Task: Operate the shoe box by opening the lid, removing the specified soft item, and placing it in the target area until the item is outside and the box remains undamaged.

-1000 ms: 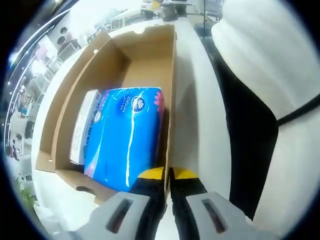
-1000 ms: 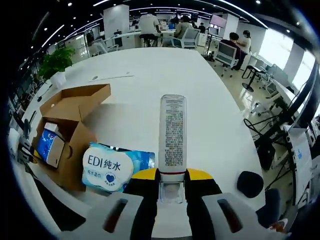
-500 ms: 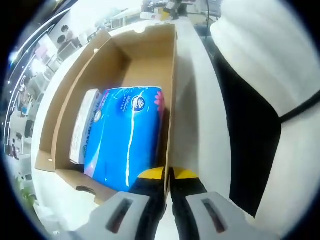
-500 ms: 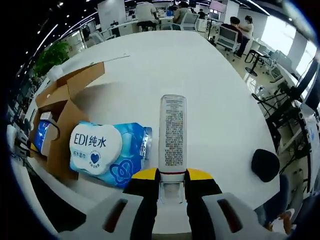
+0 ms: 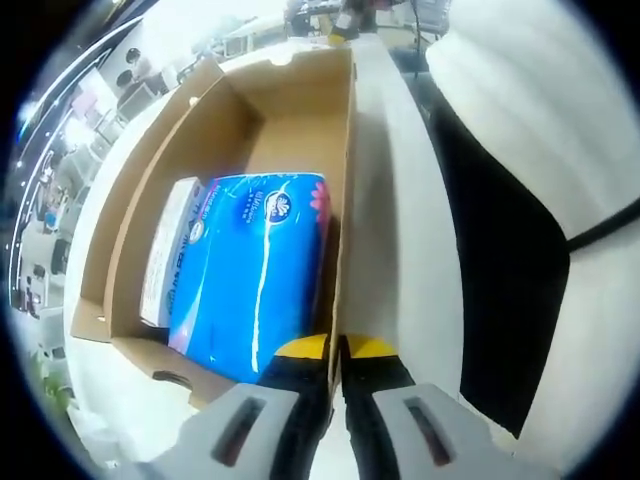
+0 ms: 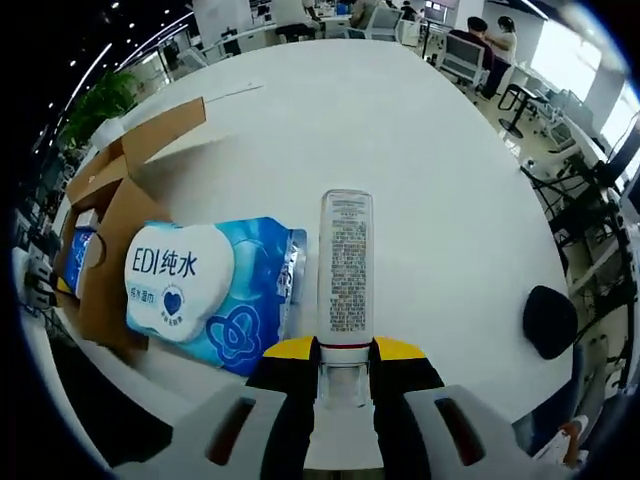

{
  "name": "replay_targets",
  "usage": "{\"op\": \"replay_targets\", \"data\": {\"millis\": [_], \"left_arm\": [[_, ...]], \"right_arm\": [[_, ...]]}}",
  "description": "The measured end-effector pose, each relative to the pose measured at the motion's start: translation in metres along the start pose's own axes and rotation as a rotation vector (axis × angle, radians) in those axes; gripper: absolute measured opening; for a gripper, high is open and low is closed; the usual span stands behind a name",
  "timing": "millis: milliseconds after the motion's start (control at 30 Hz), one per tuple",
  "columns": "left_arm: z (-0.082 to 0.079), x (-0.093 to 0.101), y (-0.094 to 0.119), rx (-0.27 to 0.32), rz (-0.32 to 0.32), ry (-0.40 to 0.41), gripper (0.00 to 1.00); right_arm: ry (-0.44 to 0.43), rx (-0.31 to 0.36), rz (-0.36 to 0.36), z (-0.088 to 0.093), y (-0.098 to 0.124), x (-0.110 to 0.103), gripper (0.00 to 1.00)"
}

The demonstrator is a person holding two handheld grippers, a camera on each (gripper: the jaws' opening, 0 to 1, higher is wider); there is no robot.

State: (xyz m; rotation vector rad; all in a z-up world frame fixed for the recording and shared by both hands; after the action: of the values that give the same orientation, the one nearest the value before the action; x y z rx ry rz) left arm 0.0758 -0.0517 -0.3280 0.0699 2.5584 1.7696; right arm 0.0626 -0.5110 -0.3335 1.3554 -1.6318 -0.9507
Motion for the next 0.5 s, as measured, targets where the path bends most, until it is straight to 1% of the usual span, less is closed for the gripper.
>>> {"op": "replay_targets", "data": {"millis": [67,167,367,500], "left_arm": [[0.000,0.000,0.000,-0.001,0.000,0.001,0.03],[0.000,0.000,0.000,-0.001,0.000,0.003,0.04],[0.000,0.000,0.000,-0.001,-0.003,0.005,0.04],[0.000,0.000,0.000,-0.002,-0.004,0.008,0.04]], "right_arm": [[0.001,-0.004,0.005,-0.001,-0.002,0.001,0.18],[-0.028,-0.007,-0.001,-0.004,-0.001,0.001,0.18],[-0.025,-0.015,0.000,-0.006,-0.004,-0.001,0.18],[-0.026,-0.041,0.018,-0.005,-0.012,0.001,0.18]]}}
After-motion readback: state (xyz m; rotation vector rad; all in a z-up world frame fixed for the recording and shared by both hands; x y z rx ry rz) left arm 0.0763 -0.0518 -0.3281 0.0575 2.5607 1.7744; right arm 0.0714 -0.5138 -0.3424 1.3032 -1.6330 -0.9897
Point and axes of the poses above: the point that each gripper's makers call its tool centre point, and the gripper's own axes: y roughly backward along the fingers, x roughly to its right, z roughly out of its underside, the point moved 2 cm from there along y, roughly backward along the fingers, and after that the axes turned 7 degrees about z, right-handed, at the moved point
